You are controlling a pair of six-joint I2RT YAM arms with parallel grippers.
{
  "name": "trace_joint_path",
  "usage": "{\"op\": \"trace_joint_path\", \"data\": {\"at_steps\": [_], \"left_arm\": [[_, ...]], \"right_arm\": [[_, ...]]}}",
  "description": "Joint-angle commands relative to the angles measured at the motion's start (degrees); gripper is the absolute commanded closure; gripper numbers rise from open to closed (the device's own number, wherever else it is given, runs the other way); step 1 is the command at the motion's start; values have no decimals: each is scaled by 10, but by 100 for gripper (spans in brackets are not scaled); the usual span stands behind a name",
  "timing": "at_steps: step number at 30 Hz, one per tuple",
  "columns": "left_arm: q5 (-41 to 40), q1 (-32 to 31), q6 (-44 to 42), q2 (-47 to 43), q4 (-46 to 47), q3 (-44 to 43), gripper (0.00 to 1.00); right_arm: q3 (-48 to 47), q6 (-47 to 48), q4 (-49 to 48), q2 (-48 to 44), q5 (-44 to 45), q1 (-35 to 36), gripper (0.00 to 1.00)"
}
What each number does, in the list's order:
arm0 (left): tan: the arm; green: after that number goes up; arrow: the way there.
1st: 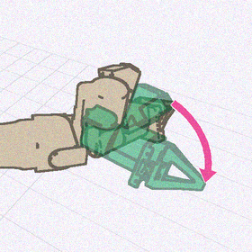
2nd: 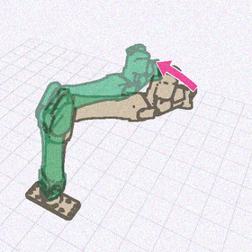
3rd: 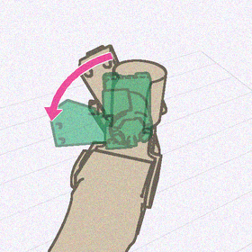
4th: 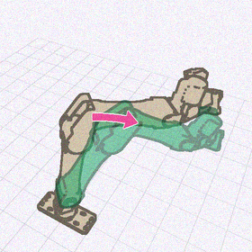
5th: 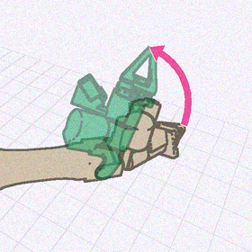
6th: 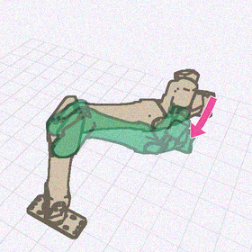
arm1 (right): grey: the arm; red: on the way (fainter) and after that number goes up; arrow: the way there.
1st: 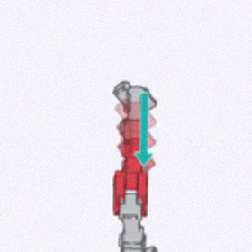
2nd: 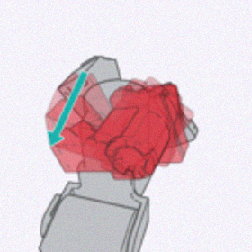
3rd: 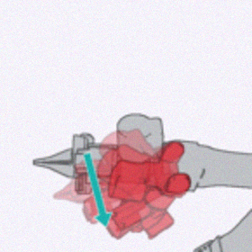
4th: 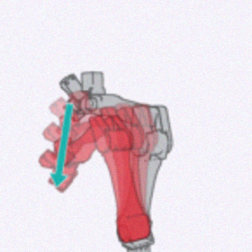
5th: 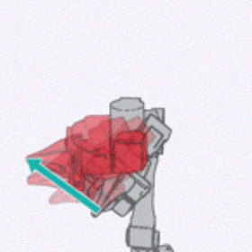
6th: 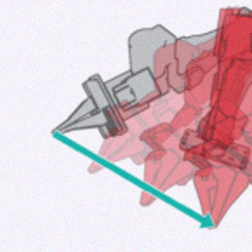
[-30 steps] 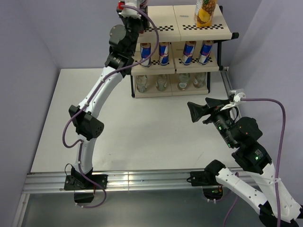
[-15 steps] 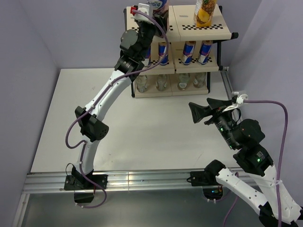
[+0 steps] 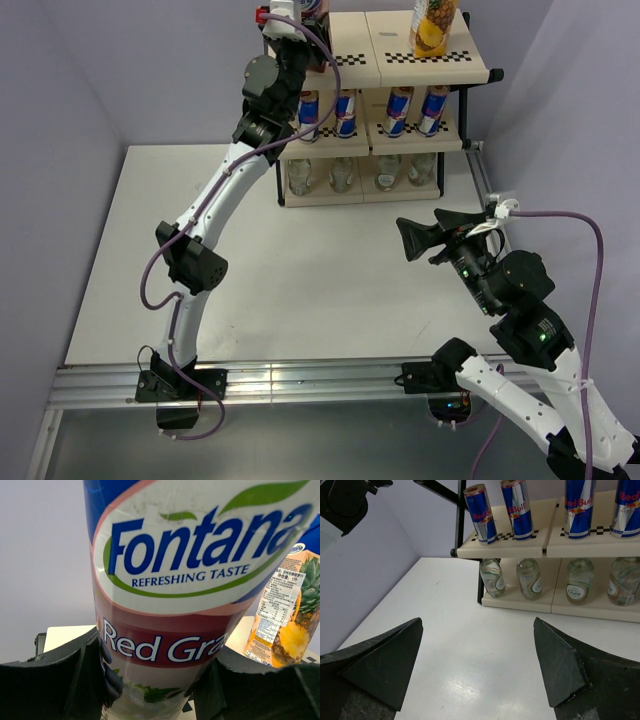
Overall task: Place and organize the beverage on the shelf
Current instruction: Adjust the drink.
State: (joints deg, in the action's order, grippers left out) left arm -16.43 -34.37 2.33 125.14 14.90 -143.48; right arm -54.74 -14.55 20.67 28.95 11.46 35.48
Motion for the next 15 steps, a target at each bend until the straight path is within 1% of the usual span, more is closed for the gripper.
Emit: {"op": "trace_joint_path", "data": {"at_steps": [1, 3, 4, 7, 8, 10, 11, 13, 14, 15], "left_arm": [[-12, 3, -2, -5, 65, -47, 89], [-13, 3, -7, 1, 63, -48, 86], [-10, 4, -9, 2, 62, -48, 83], [-11, 5, -12, 6, 59, -47, 77], [-10, 7, -9, 7, 58, -47, 72], [-9, 10, -8, 8, 61, -44, 66], [-7, 10, -8, 10, 61, -44, 58], [-8, 11, -8, 12, 61, -44, 50], [-7, 11, -8, 12, 61, -44, 42], [-7, 11, -9, 12, 61, -43, 40]], "right_arm": [[2, -6, -16, 5, 1, 0, 2], [3, -6, -15, 5, 1, 0, 2], [4, -7, -17, 5, 2, 0, 2], [5, -5, -16, 5, 4, 0, 2], [5, -5, -15, 5, 4, 0, 2], [4, -4, -16, 7, 3, 0, 2], [4, -4, -16, 7, 4, 0, 2], [3, -3, -16, 8, 3, 0, 2], [4, -3, -17, 8, 3, 0, 2], [5, -3, -18, 7, 2, 0, 2]]}}
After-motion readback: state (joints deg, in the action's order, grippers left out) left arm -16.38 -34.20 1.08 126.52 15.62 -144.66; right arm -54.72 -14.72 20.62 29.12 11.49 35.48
